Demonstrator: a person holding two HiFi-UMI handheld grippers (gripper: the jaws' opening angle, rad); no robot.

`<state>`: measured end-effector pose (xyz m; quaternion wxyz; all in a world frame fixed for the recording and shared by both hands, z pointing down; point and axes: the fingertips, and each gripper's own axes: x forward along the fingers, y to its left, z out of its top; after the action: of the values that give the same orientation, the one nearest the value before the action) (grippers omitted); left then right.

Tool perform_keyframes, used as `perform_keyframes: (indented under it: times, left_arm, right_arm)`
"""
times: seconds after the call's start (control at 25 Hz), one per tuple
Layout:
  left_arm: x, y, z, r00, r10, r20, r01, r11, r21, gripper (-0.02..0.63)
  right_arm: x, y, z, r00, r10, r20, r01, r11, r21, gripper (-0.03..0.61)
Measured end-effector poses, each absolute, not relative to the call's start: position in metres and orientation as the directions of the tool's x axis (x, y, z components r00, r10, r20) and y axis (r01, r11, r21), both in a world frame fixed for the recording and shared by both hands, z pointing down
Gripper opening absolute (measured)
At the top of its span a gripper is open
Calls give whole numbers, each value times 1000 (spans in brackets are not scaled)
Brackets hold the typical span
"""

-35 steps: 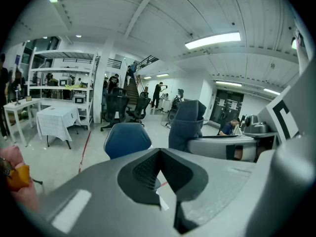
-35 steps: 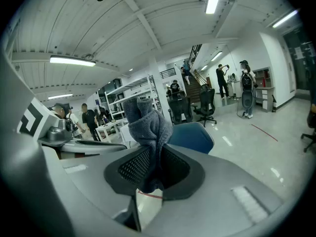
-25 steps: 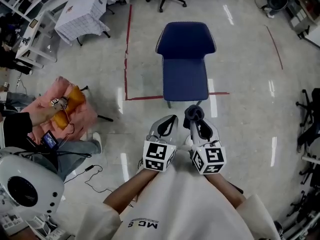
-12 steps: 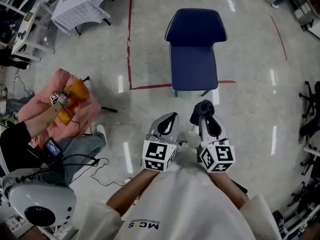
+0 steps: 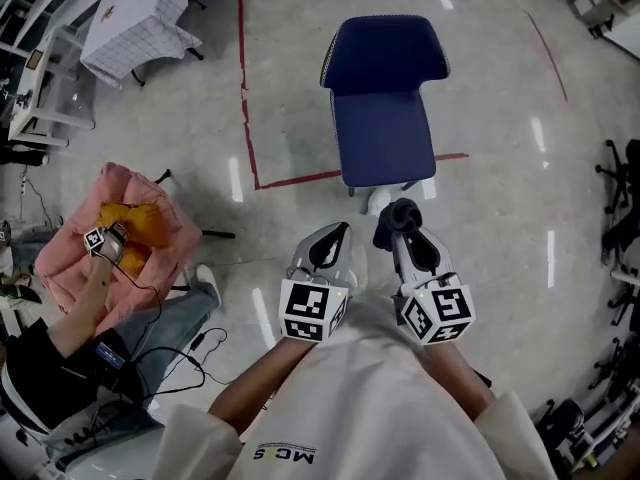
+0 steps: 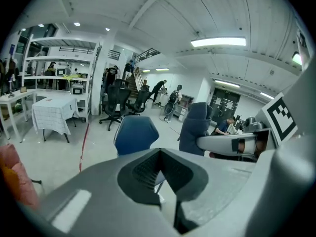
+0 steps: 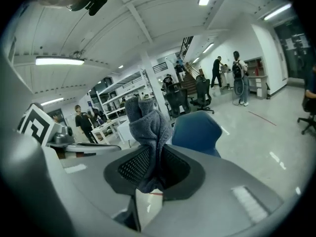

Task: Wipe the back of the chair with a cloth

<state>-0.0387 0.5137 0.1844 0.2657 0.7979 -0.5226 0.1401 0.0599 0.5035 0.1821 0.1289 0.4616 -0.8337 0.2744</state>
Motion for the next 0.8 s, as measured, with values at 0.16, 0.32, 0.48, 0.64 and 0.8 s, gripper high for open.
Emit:
perform_keyframes:
  times: [0.16,0.32,0.48,0.64,0.8]
  left_arm:
    - [-28,465,196,442,-726,526,-897,-352,267,0]
    - [-18,405,208,446,-703,554,-893,-390,225,0]
    - [-7,338,210,442,-689,575,-892,-408,196,0]
    - [15,285,210,424,-694,582,-899,-399,181,0]
    - [25,243,217,405,-688,602,-908,-377,180,0]
  right_arm:
    - [63,458,195,-556,-684,473,-831,442,-338,91]
    - [76,400,207,-561,-674,482,-828,447,-339,92]
    - [82,337,214,-590,-647,484,-807,479,-345,92]
    - [98,286,216,-616,-624,481,-788,483,-381,92]
    - [106,240,220,-613,-630,477,-790,464,-402,92]
